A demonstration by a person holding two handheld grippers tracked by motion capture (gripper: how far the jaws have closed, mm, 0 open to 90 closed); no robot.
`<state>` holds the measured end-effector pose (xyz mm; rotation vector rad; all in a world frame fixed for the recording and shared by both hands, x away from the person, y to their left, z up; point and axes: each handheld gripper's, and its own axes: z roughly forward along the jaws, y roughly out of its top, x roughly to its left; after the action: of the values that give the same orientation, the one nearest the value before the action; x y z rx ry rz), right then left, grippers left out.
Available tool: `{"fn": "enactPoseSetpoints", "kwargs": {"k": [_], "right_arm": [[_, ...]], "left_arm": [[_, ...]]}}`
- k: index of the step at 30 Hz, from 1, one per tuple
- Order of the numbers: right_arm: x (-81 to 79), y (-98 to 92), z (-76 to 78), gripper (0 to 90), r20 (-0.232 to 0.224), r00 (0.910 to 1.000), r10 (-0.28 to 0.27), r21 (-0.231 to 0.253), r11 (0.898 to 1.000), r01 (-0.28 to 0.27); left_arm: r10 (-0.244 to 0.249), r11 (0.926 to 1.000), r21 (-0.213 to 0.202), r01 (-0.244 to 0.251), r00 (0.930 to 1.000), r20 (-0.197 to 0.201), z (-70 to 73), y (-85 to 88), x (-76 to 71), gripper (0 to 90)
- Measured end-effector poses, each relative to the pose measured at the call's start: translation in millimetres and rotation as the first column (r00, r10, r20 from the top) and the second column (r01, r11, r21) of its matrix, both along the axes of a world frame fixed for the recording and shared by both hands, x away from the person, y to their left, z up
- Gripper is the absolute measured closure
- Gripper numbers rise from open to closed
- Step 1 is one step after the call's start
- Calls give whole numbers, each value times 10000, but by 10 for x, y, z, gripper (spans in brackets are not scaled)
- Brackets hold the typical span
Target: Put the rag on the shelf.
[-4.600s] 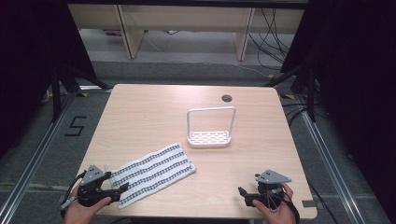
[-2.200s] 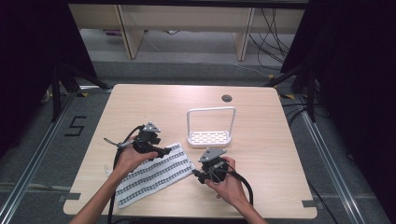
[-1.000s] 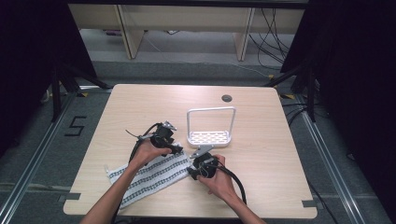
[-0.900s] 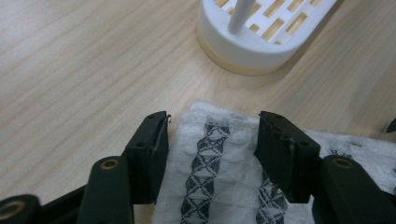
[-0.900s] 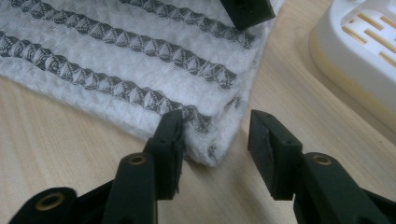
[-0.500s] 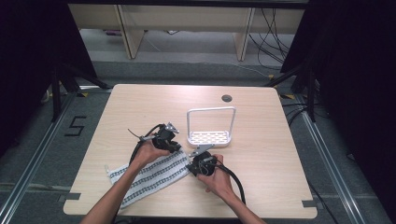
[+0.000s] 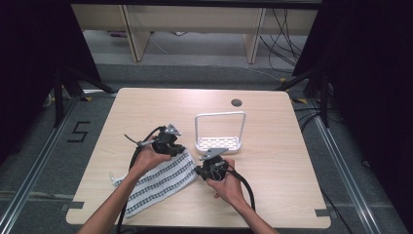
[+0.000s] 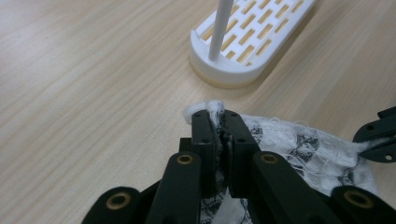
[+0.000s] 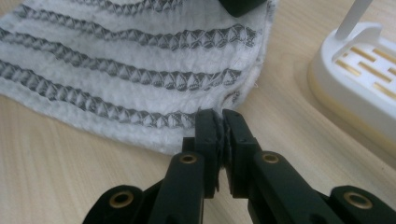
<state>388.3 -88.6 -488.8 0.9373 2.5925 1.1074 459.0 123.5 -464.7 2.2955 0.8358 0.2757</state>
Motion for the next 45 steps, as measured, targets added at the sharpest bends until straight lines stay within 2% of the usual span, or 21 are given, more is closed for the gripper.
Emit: {"fn": "enactPoseSetpoints", "kwargs": {"k": [5, 9, 14, 16, 17, 19, 20, 21, 22, 24, 29, 30, 31, 32, 34, 35, 36, 37, 38, 40, 45], "right_arm": [[-8, -8, 94, 866, 213, 9998, -21, 178, 9998, 17], [-4, -1, 155, 867, 406, 9992, 53, 447, 9990, -71], [-14, -32, 344, 870, 581, 9982, 112, 710, 9974, -153], [-40, -60, 493, 872, 746, 9971, 152, 1043, 9943, -230], [-50, -70, 546, 872, 837, 9964, 131, 1056, 9942, -219], [-56, -75, 581, 872, 934, 9955, 152, 1146, 9931, -260], [-64, -102, 706, 873, 1172, 9927, 271, 1286, 9908, -422], [-64, -102, 706, 873, 1172, 9927, 271, 1286, 9908, -422], [-74, -116, 756, 873, 1107, 9937, 177, 1347, 9903, -327], [-68, -154, 945, 874, 1502, 9885, 169, 1534, 9874, -402], [-68, -233, 1209, 874, 1865, 9824, -101, 1399, 9900, -163], [-51, -289, 1342, 874, 2152, 9765, -45, 1339, 9907, -249], [-51, -289, 1342, 874, 2152, 9765, -45, 1339, 9907, -249], [-54, -339, 1451, 874, 2185, 9757, -145, 1357, 9906, -156], [-52, -356, 1484, 874, 2301, 9730, -192, 1341, 9909, -122], [-53, -383, 1531, 874, 2444, 9693, -266, 1302, 9915, -57], [-45, -449, 1629, 874, 2686, 9629, -245, 1191, 9929, -79], [-45, -449, 1629, 874, 2686, 9629, -245, 1191, 9929, -79], [-64, -460, 1656, 874, 2400, 9696, -486, 1342, 9908, 165], [-63, -547, 1785, 874, 2684, 9617, -559, 1217, 9923, 237], [-50, -639, 1919, 874, 2846, 9561, -695, 1200, 9921, 363]], "left_arm": [[258, 9986, -461, -253, 9996, 95, 135, 67, -52, 845], [386, 9982, -468, -379, 9992, 140, 225, 91, -96, 845], [599, 9942, -909, -566, 9976, 335, 461, 143, -200, 846], [613, 9946, -871, -561, 9965, 572, 581, 166, -259, 850], [625, 9929, -1051, -554, 9959, 660, 693, 189, -311, 851], [677, 9916, -1146, -593, 9952, 704, 758, 198, -344, 851], [629, 9898, -1334, -505, 9939, 901, 886, 208, -401, 852], [629, 9898, -1334, -505, 9939, 901, 886, 208, -401, 852], [624, 9880, -1473, -470, 9929, 1014, 985, 206, -448, 852], [636, 9856, -1633, -432, 9905, 1220, 1145, 185, -518, 852], [686, 9812, -1885, -415, 9878, 1398, 1350, 137, -589, 852], [671, 9785, -2028, -386, 9885, 1354, 1397, 121, -598, 852], [736, 9750, -2176, -439, 9887, 1304, 1431, 109, -604, 852], [790, 9685, -2446, -476, 9896, 1203, 1481, 88, -604, 852], [772, 9673, -2496, -459, 9901, 1172, 1509, 77, -601, 852], [942, 9597, -2744, -601, 9891, 1130, 1534, 47, -604, 852], [829, 9592, -2779, -511, 9911, 1037, 1580, 29, -595, 852], [829, 9592, -2779, -511, 9911, 1037, 1580, 29, -595, 852], [847, 9550, -2920, -519, 9913, 1009, 1610, 1, -594, 852], [800, 9506, -3072, -446, 9914, 1035, 1690, -57, -590, 852], [714, 9438, -3290, -328, 9918, 1059, 1803, -169, -575, 852]]}}
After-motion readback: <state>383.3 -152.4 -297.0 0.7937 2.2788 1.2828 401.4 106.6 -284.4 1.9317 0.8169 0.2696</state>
